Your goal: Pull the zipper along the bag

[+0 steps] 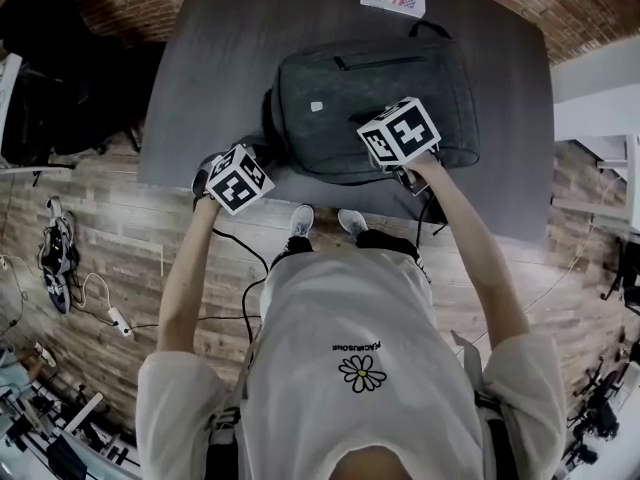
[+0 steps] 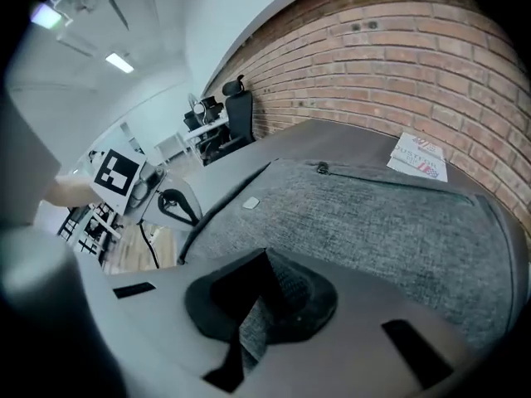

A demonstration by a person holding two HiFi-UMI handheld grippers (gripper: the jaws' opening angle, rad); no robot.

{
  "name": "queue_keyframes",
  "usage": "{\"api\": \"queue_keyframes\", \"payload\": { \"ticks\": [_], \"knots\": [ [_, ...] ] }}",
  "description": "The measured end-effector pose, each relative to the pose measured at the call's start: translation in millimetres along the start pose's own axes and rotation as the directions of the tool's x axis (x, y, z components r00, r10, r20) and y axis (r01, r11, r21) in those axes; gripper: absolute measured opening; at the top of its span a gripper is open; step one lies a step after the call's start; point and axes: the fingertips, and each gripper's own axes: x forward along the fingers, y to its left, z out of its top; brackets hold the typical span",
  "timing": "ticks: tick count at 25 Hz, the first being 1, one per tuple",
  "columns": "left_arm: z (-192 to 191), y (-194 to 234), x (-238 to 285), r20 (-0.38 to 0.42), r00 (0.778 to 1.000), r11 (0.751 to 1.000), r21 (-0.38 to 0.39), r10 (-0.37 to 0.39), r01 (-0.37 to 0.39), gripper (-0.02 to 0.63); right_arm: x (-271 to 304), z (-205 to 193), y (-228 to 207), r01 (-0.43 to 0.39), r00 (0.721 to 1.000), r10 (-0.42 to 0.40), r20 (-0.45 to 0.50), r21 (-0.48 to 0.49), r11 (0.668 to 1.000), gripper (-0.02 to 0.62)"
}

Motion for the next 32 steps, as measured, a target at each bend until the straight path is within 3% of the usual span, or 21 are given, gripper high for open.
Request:
{"api": "queue_keyframes", "payload": {
  "ticks": [3,7,10,13,17,21,23,28,32],
  "knots": [
    [6.6,-29.4,4.7,0.037,0.993,0.990,-0.071,-0.115,0.118,0.009,2.4,-0.1,-1.7,-0.011,1.000,0.011,-0.009,0.017,1.000,0.000],
    [15.8,-50.4,16.0,0.109,0.985,0.971,-0.187,-0.132,0.151,0.011,4.2,-1.4,-2.7,-0.013,1.000,0.014,-0.010,0.018,1.000,0.000],
    [22.5,-65.5,26.6,0.072,0.992,0.986,-0.126,-0.103,0.111,0.009,4.5,-2.7,-3.5,-0.031,0.999,0.031,-0.018,0.024,0.999,0.000],
    [28.9,-79.9,28.9,0.044,0.988,0.987,-0.059,-0.146,0.148,0.009,5.1,-4.6,-4.5,-0.033,0.999,0.033,-0.027,-0.001,0.999,0.000],
    [25.7,-87.2,23.3,0.084,0.982,0.976,-0.124,-0.171,0.181,0.006,6.9,-3.8,-1.6,-0.012,1.000,0.011,-0.025,-0.024,1.000,0.000],
    [35.3,-111.7,29.2,0.137,0.954,0.944,-0.161,-0.268,0.289,0.021,8.4,-3.8,-2.4,-0.014,0.999,0.013,-0.029,-0.018,1.000,0.000],
    [44.4,-121.6,38.4,0.148,0.954,0.945,-0.160,-0.263,0.285,0.023,9.0,-3.7,-2.6,-0.016,0.999,0.015,-0.034,-0.010,1.000,0.000],
    [61.1,-126.1,52.8,0.211,0.957,0.936,-0.248,-0.199,0.250,0.020,9.2,-3.8,-3.4,0.004,1.000,-0.005,-0.023,-0.024,1.000,0.000],
    [73.8,-129.6,61.5,0.242,0.955,0.921,-0.305,-0.172,0.243,0.029,9.0,-2.4,-4.5,-0.021,0.999,0.022,-0.024,0.025,0.999,0.000]
  ]
}}
